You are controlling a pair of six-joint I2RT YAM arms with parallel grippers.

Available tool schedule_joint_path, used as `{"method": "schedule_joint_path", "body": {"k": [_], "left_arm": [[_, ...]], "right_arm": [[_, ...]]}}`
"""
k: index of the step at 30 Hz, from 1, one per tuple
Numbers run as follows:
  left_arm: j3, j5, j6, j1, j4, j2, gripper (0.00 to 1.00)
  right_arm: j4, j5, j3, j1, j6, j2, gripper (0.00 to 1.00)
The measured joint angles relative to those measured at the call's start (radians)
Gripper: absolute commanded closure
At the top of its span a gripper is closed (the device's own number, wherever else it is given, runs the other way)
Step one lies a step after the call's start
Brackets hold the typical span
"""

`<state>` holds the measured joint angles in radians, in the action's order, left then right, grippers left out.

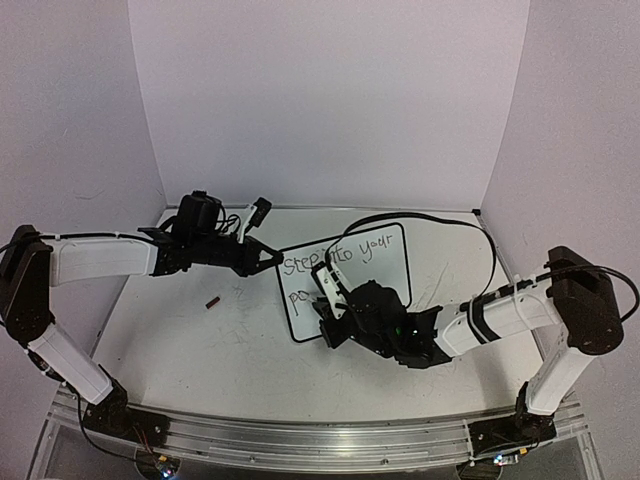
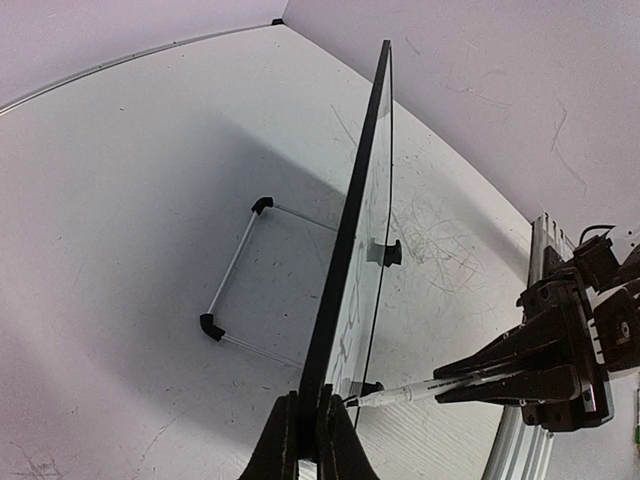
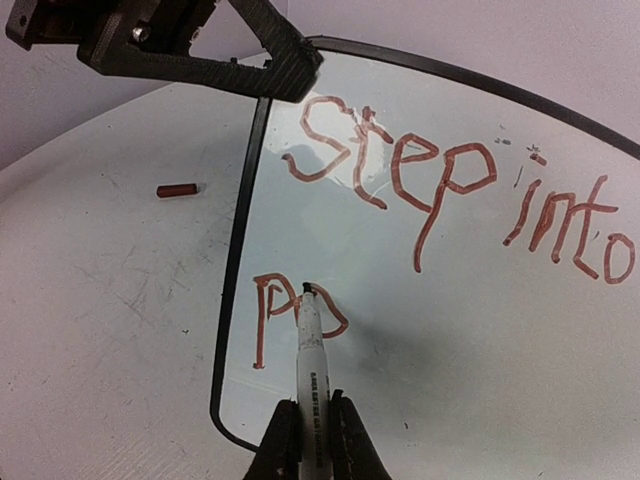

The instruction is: Write a sentence on the whiteboard

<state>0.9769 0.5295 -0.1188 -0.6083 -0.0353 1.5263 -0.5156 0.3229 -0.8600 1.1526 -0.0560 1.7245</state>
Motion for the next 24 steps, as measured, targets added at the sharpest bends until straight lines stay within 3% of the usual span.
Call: {"method": "schedule_joint_path", "body": {"k": [10,24], "left_arm": [[-0.003,-0.002,0.0,-0.006,0.0,-0.007,1.0],[-0.003,-0.002,0.0,-0.006,0.0,-0.007,1.0]], "right_arm": [[-0.015,0.006,0.075,-0.013,-0.001,-0.083,1.0],[-0.015,0.023,0.075,-0.02,0.002,-0.081,1.0]]}}
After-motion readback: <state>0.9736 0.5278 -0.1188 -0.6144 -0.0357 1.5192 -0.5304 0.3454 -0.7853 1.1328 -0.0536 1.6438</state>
